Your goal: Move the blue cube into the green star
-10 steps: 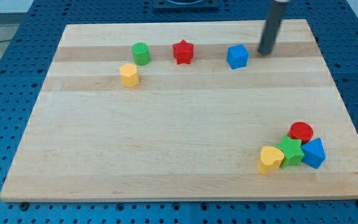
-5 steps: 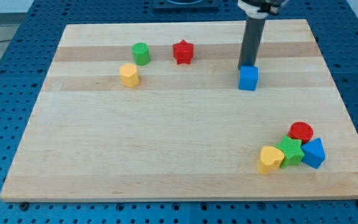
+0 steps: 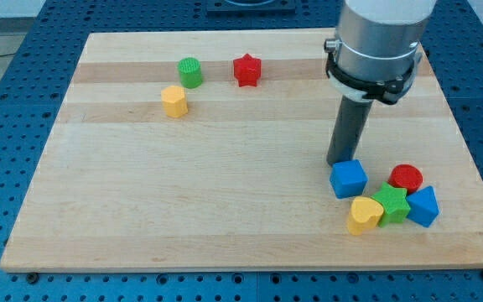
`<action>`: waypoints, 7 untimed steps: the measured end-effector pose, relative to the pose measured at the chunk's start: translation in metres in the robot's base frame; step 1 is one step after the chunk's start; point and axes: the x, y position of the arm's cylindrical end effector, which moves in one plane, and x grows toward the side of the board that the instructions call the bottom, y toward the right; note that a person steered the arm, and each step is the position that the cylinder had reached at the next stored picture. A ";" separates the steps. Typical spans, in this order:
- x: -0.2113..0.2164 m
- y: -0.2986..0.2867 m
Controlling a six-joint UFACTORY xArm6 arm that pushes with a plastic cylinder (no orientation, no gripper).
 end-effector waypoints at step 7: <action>0.025 0.008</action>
